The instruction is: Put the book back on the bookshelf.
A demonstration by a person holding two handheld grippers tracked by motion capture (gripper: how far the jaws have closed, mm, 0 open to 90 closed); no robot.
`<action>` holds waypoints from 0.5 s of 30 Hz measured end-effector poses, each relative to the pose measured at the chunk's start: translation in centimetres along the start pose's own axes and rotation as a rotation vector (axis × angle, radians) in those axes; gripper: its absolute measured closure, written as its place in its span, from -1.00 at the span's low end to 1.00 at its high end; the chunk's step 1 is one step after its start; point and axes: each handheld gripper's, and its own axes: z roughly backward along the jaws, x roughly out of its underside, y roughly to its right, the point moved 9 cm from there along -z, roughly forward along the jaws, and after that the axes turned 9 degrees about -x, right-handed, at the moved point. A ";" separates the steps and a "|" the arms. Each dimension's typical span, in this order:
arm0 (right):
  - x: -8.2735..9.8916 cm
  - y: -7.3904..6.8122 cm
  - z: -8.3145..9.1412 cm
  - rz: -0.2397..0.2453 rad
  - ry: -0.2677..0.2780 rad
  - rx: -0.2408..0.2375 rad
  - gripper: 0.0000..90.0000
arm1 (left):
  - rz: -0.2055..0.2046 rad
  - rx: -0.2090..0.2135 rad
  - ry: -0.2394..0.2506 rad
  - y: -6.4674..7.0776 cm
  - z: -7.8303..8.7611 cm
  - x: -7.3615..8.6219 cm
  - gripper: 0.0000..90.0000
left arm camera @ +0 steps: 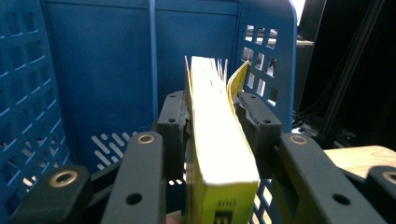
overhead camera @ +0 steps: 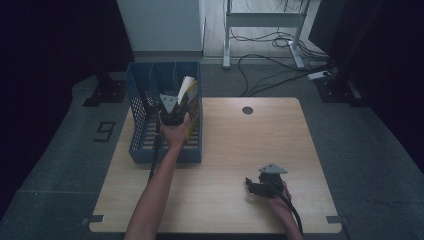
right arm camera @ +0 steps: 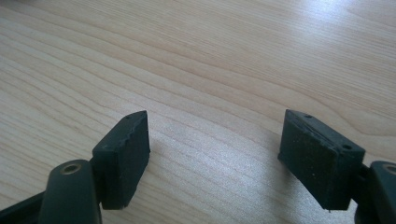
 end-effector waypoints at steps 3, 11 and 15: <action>0.0 0.0 0.0 0.005 -0.002 0.004 -0.48 | 0.007 -0.004 -0.004 -0.3 0.2 0.2 0.43; 0.0 0.0 0.0 0.010 -0.005 0.007 -0.48 | 0.006 -0.021 0.015 -1.3 1.2 0.1 0.44; 0.0 0.0 0.0 0.012 -0.006 0.008 -0.48 | 0.010 -0.032 0.006 -1.7 1.4 0.2 0.44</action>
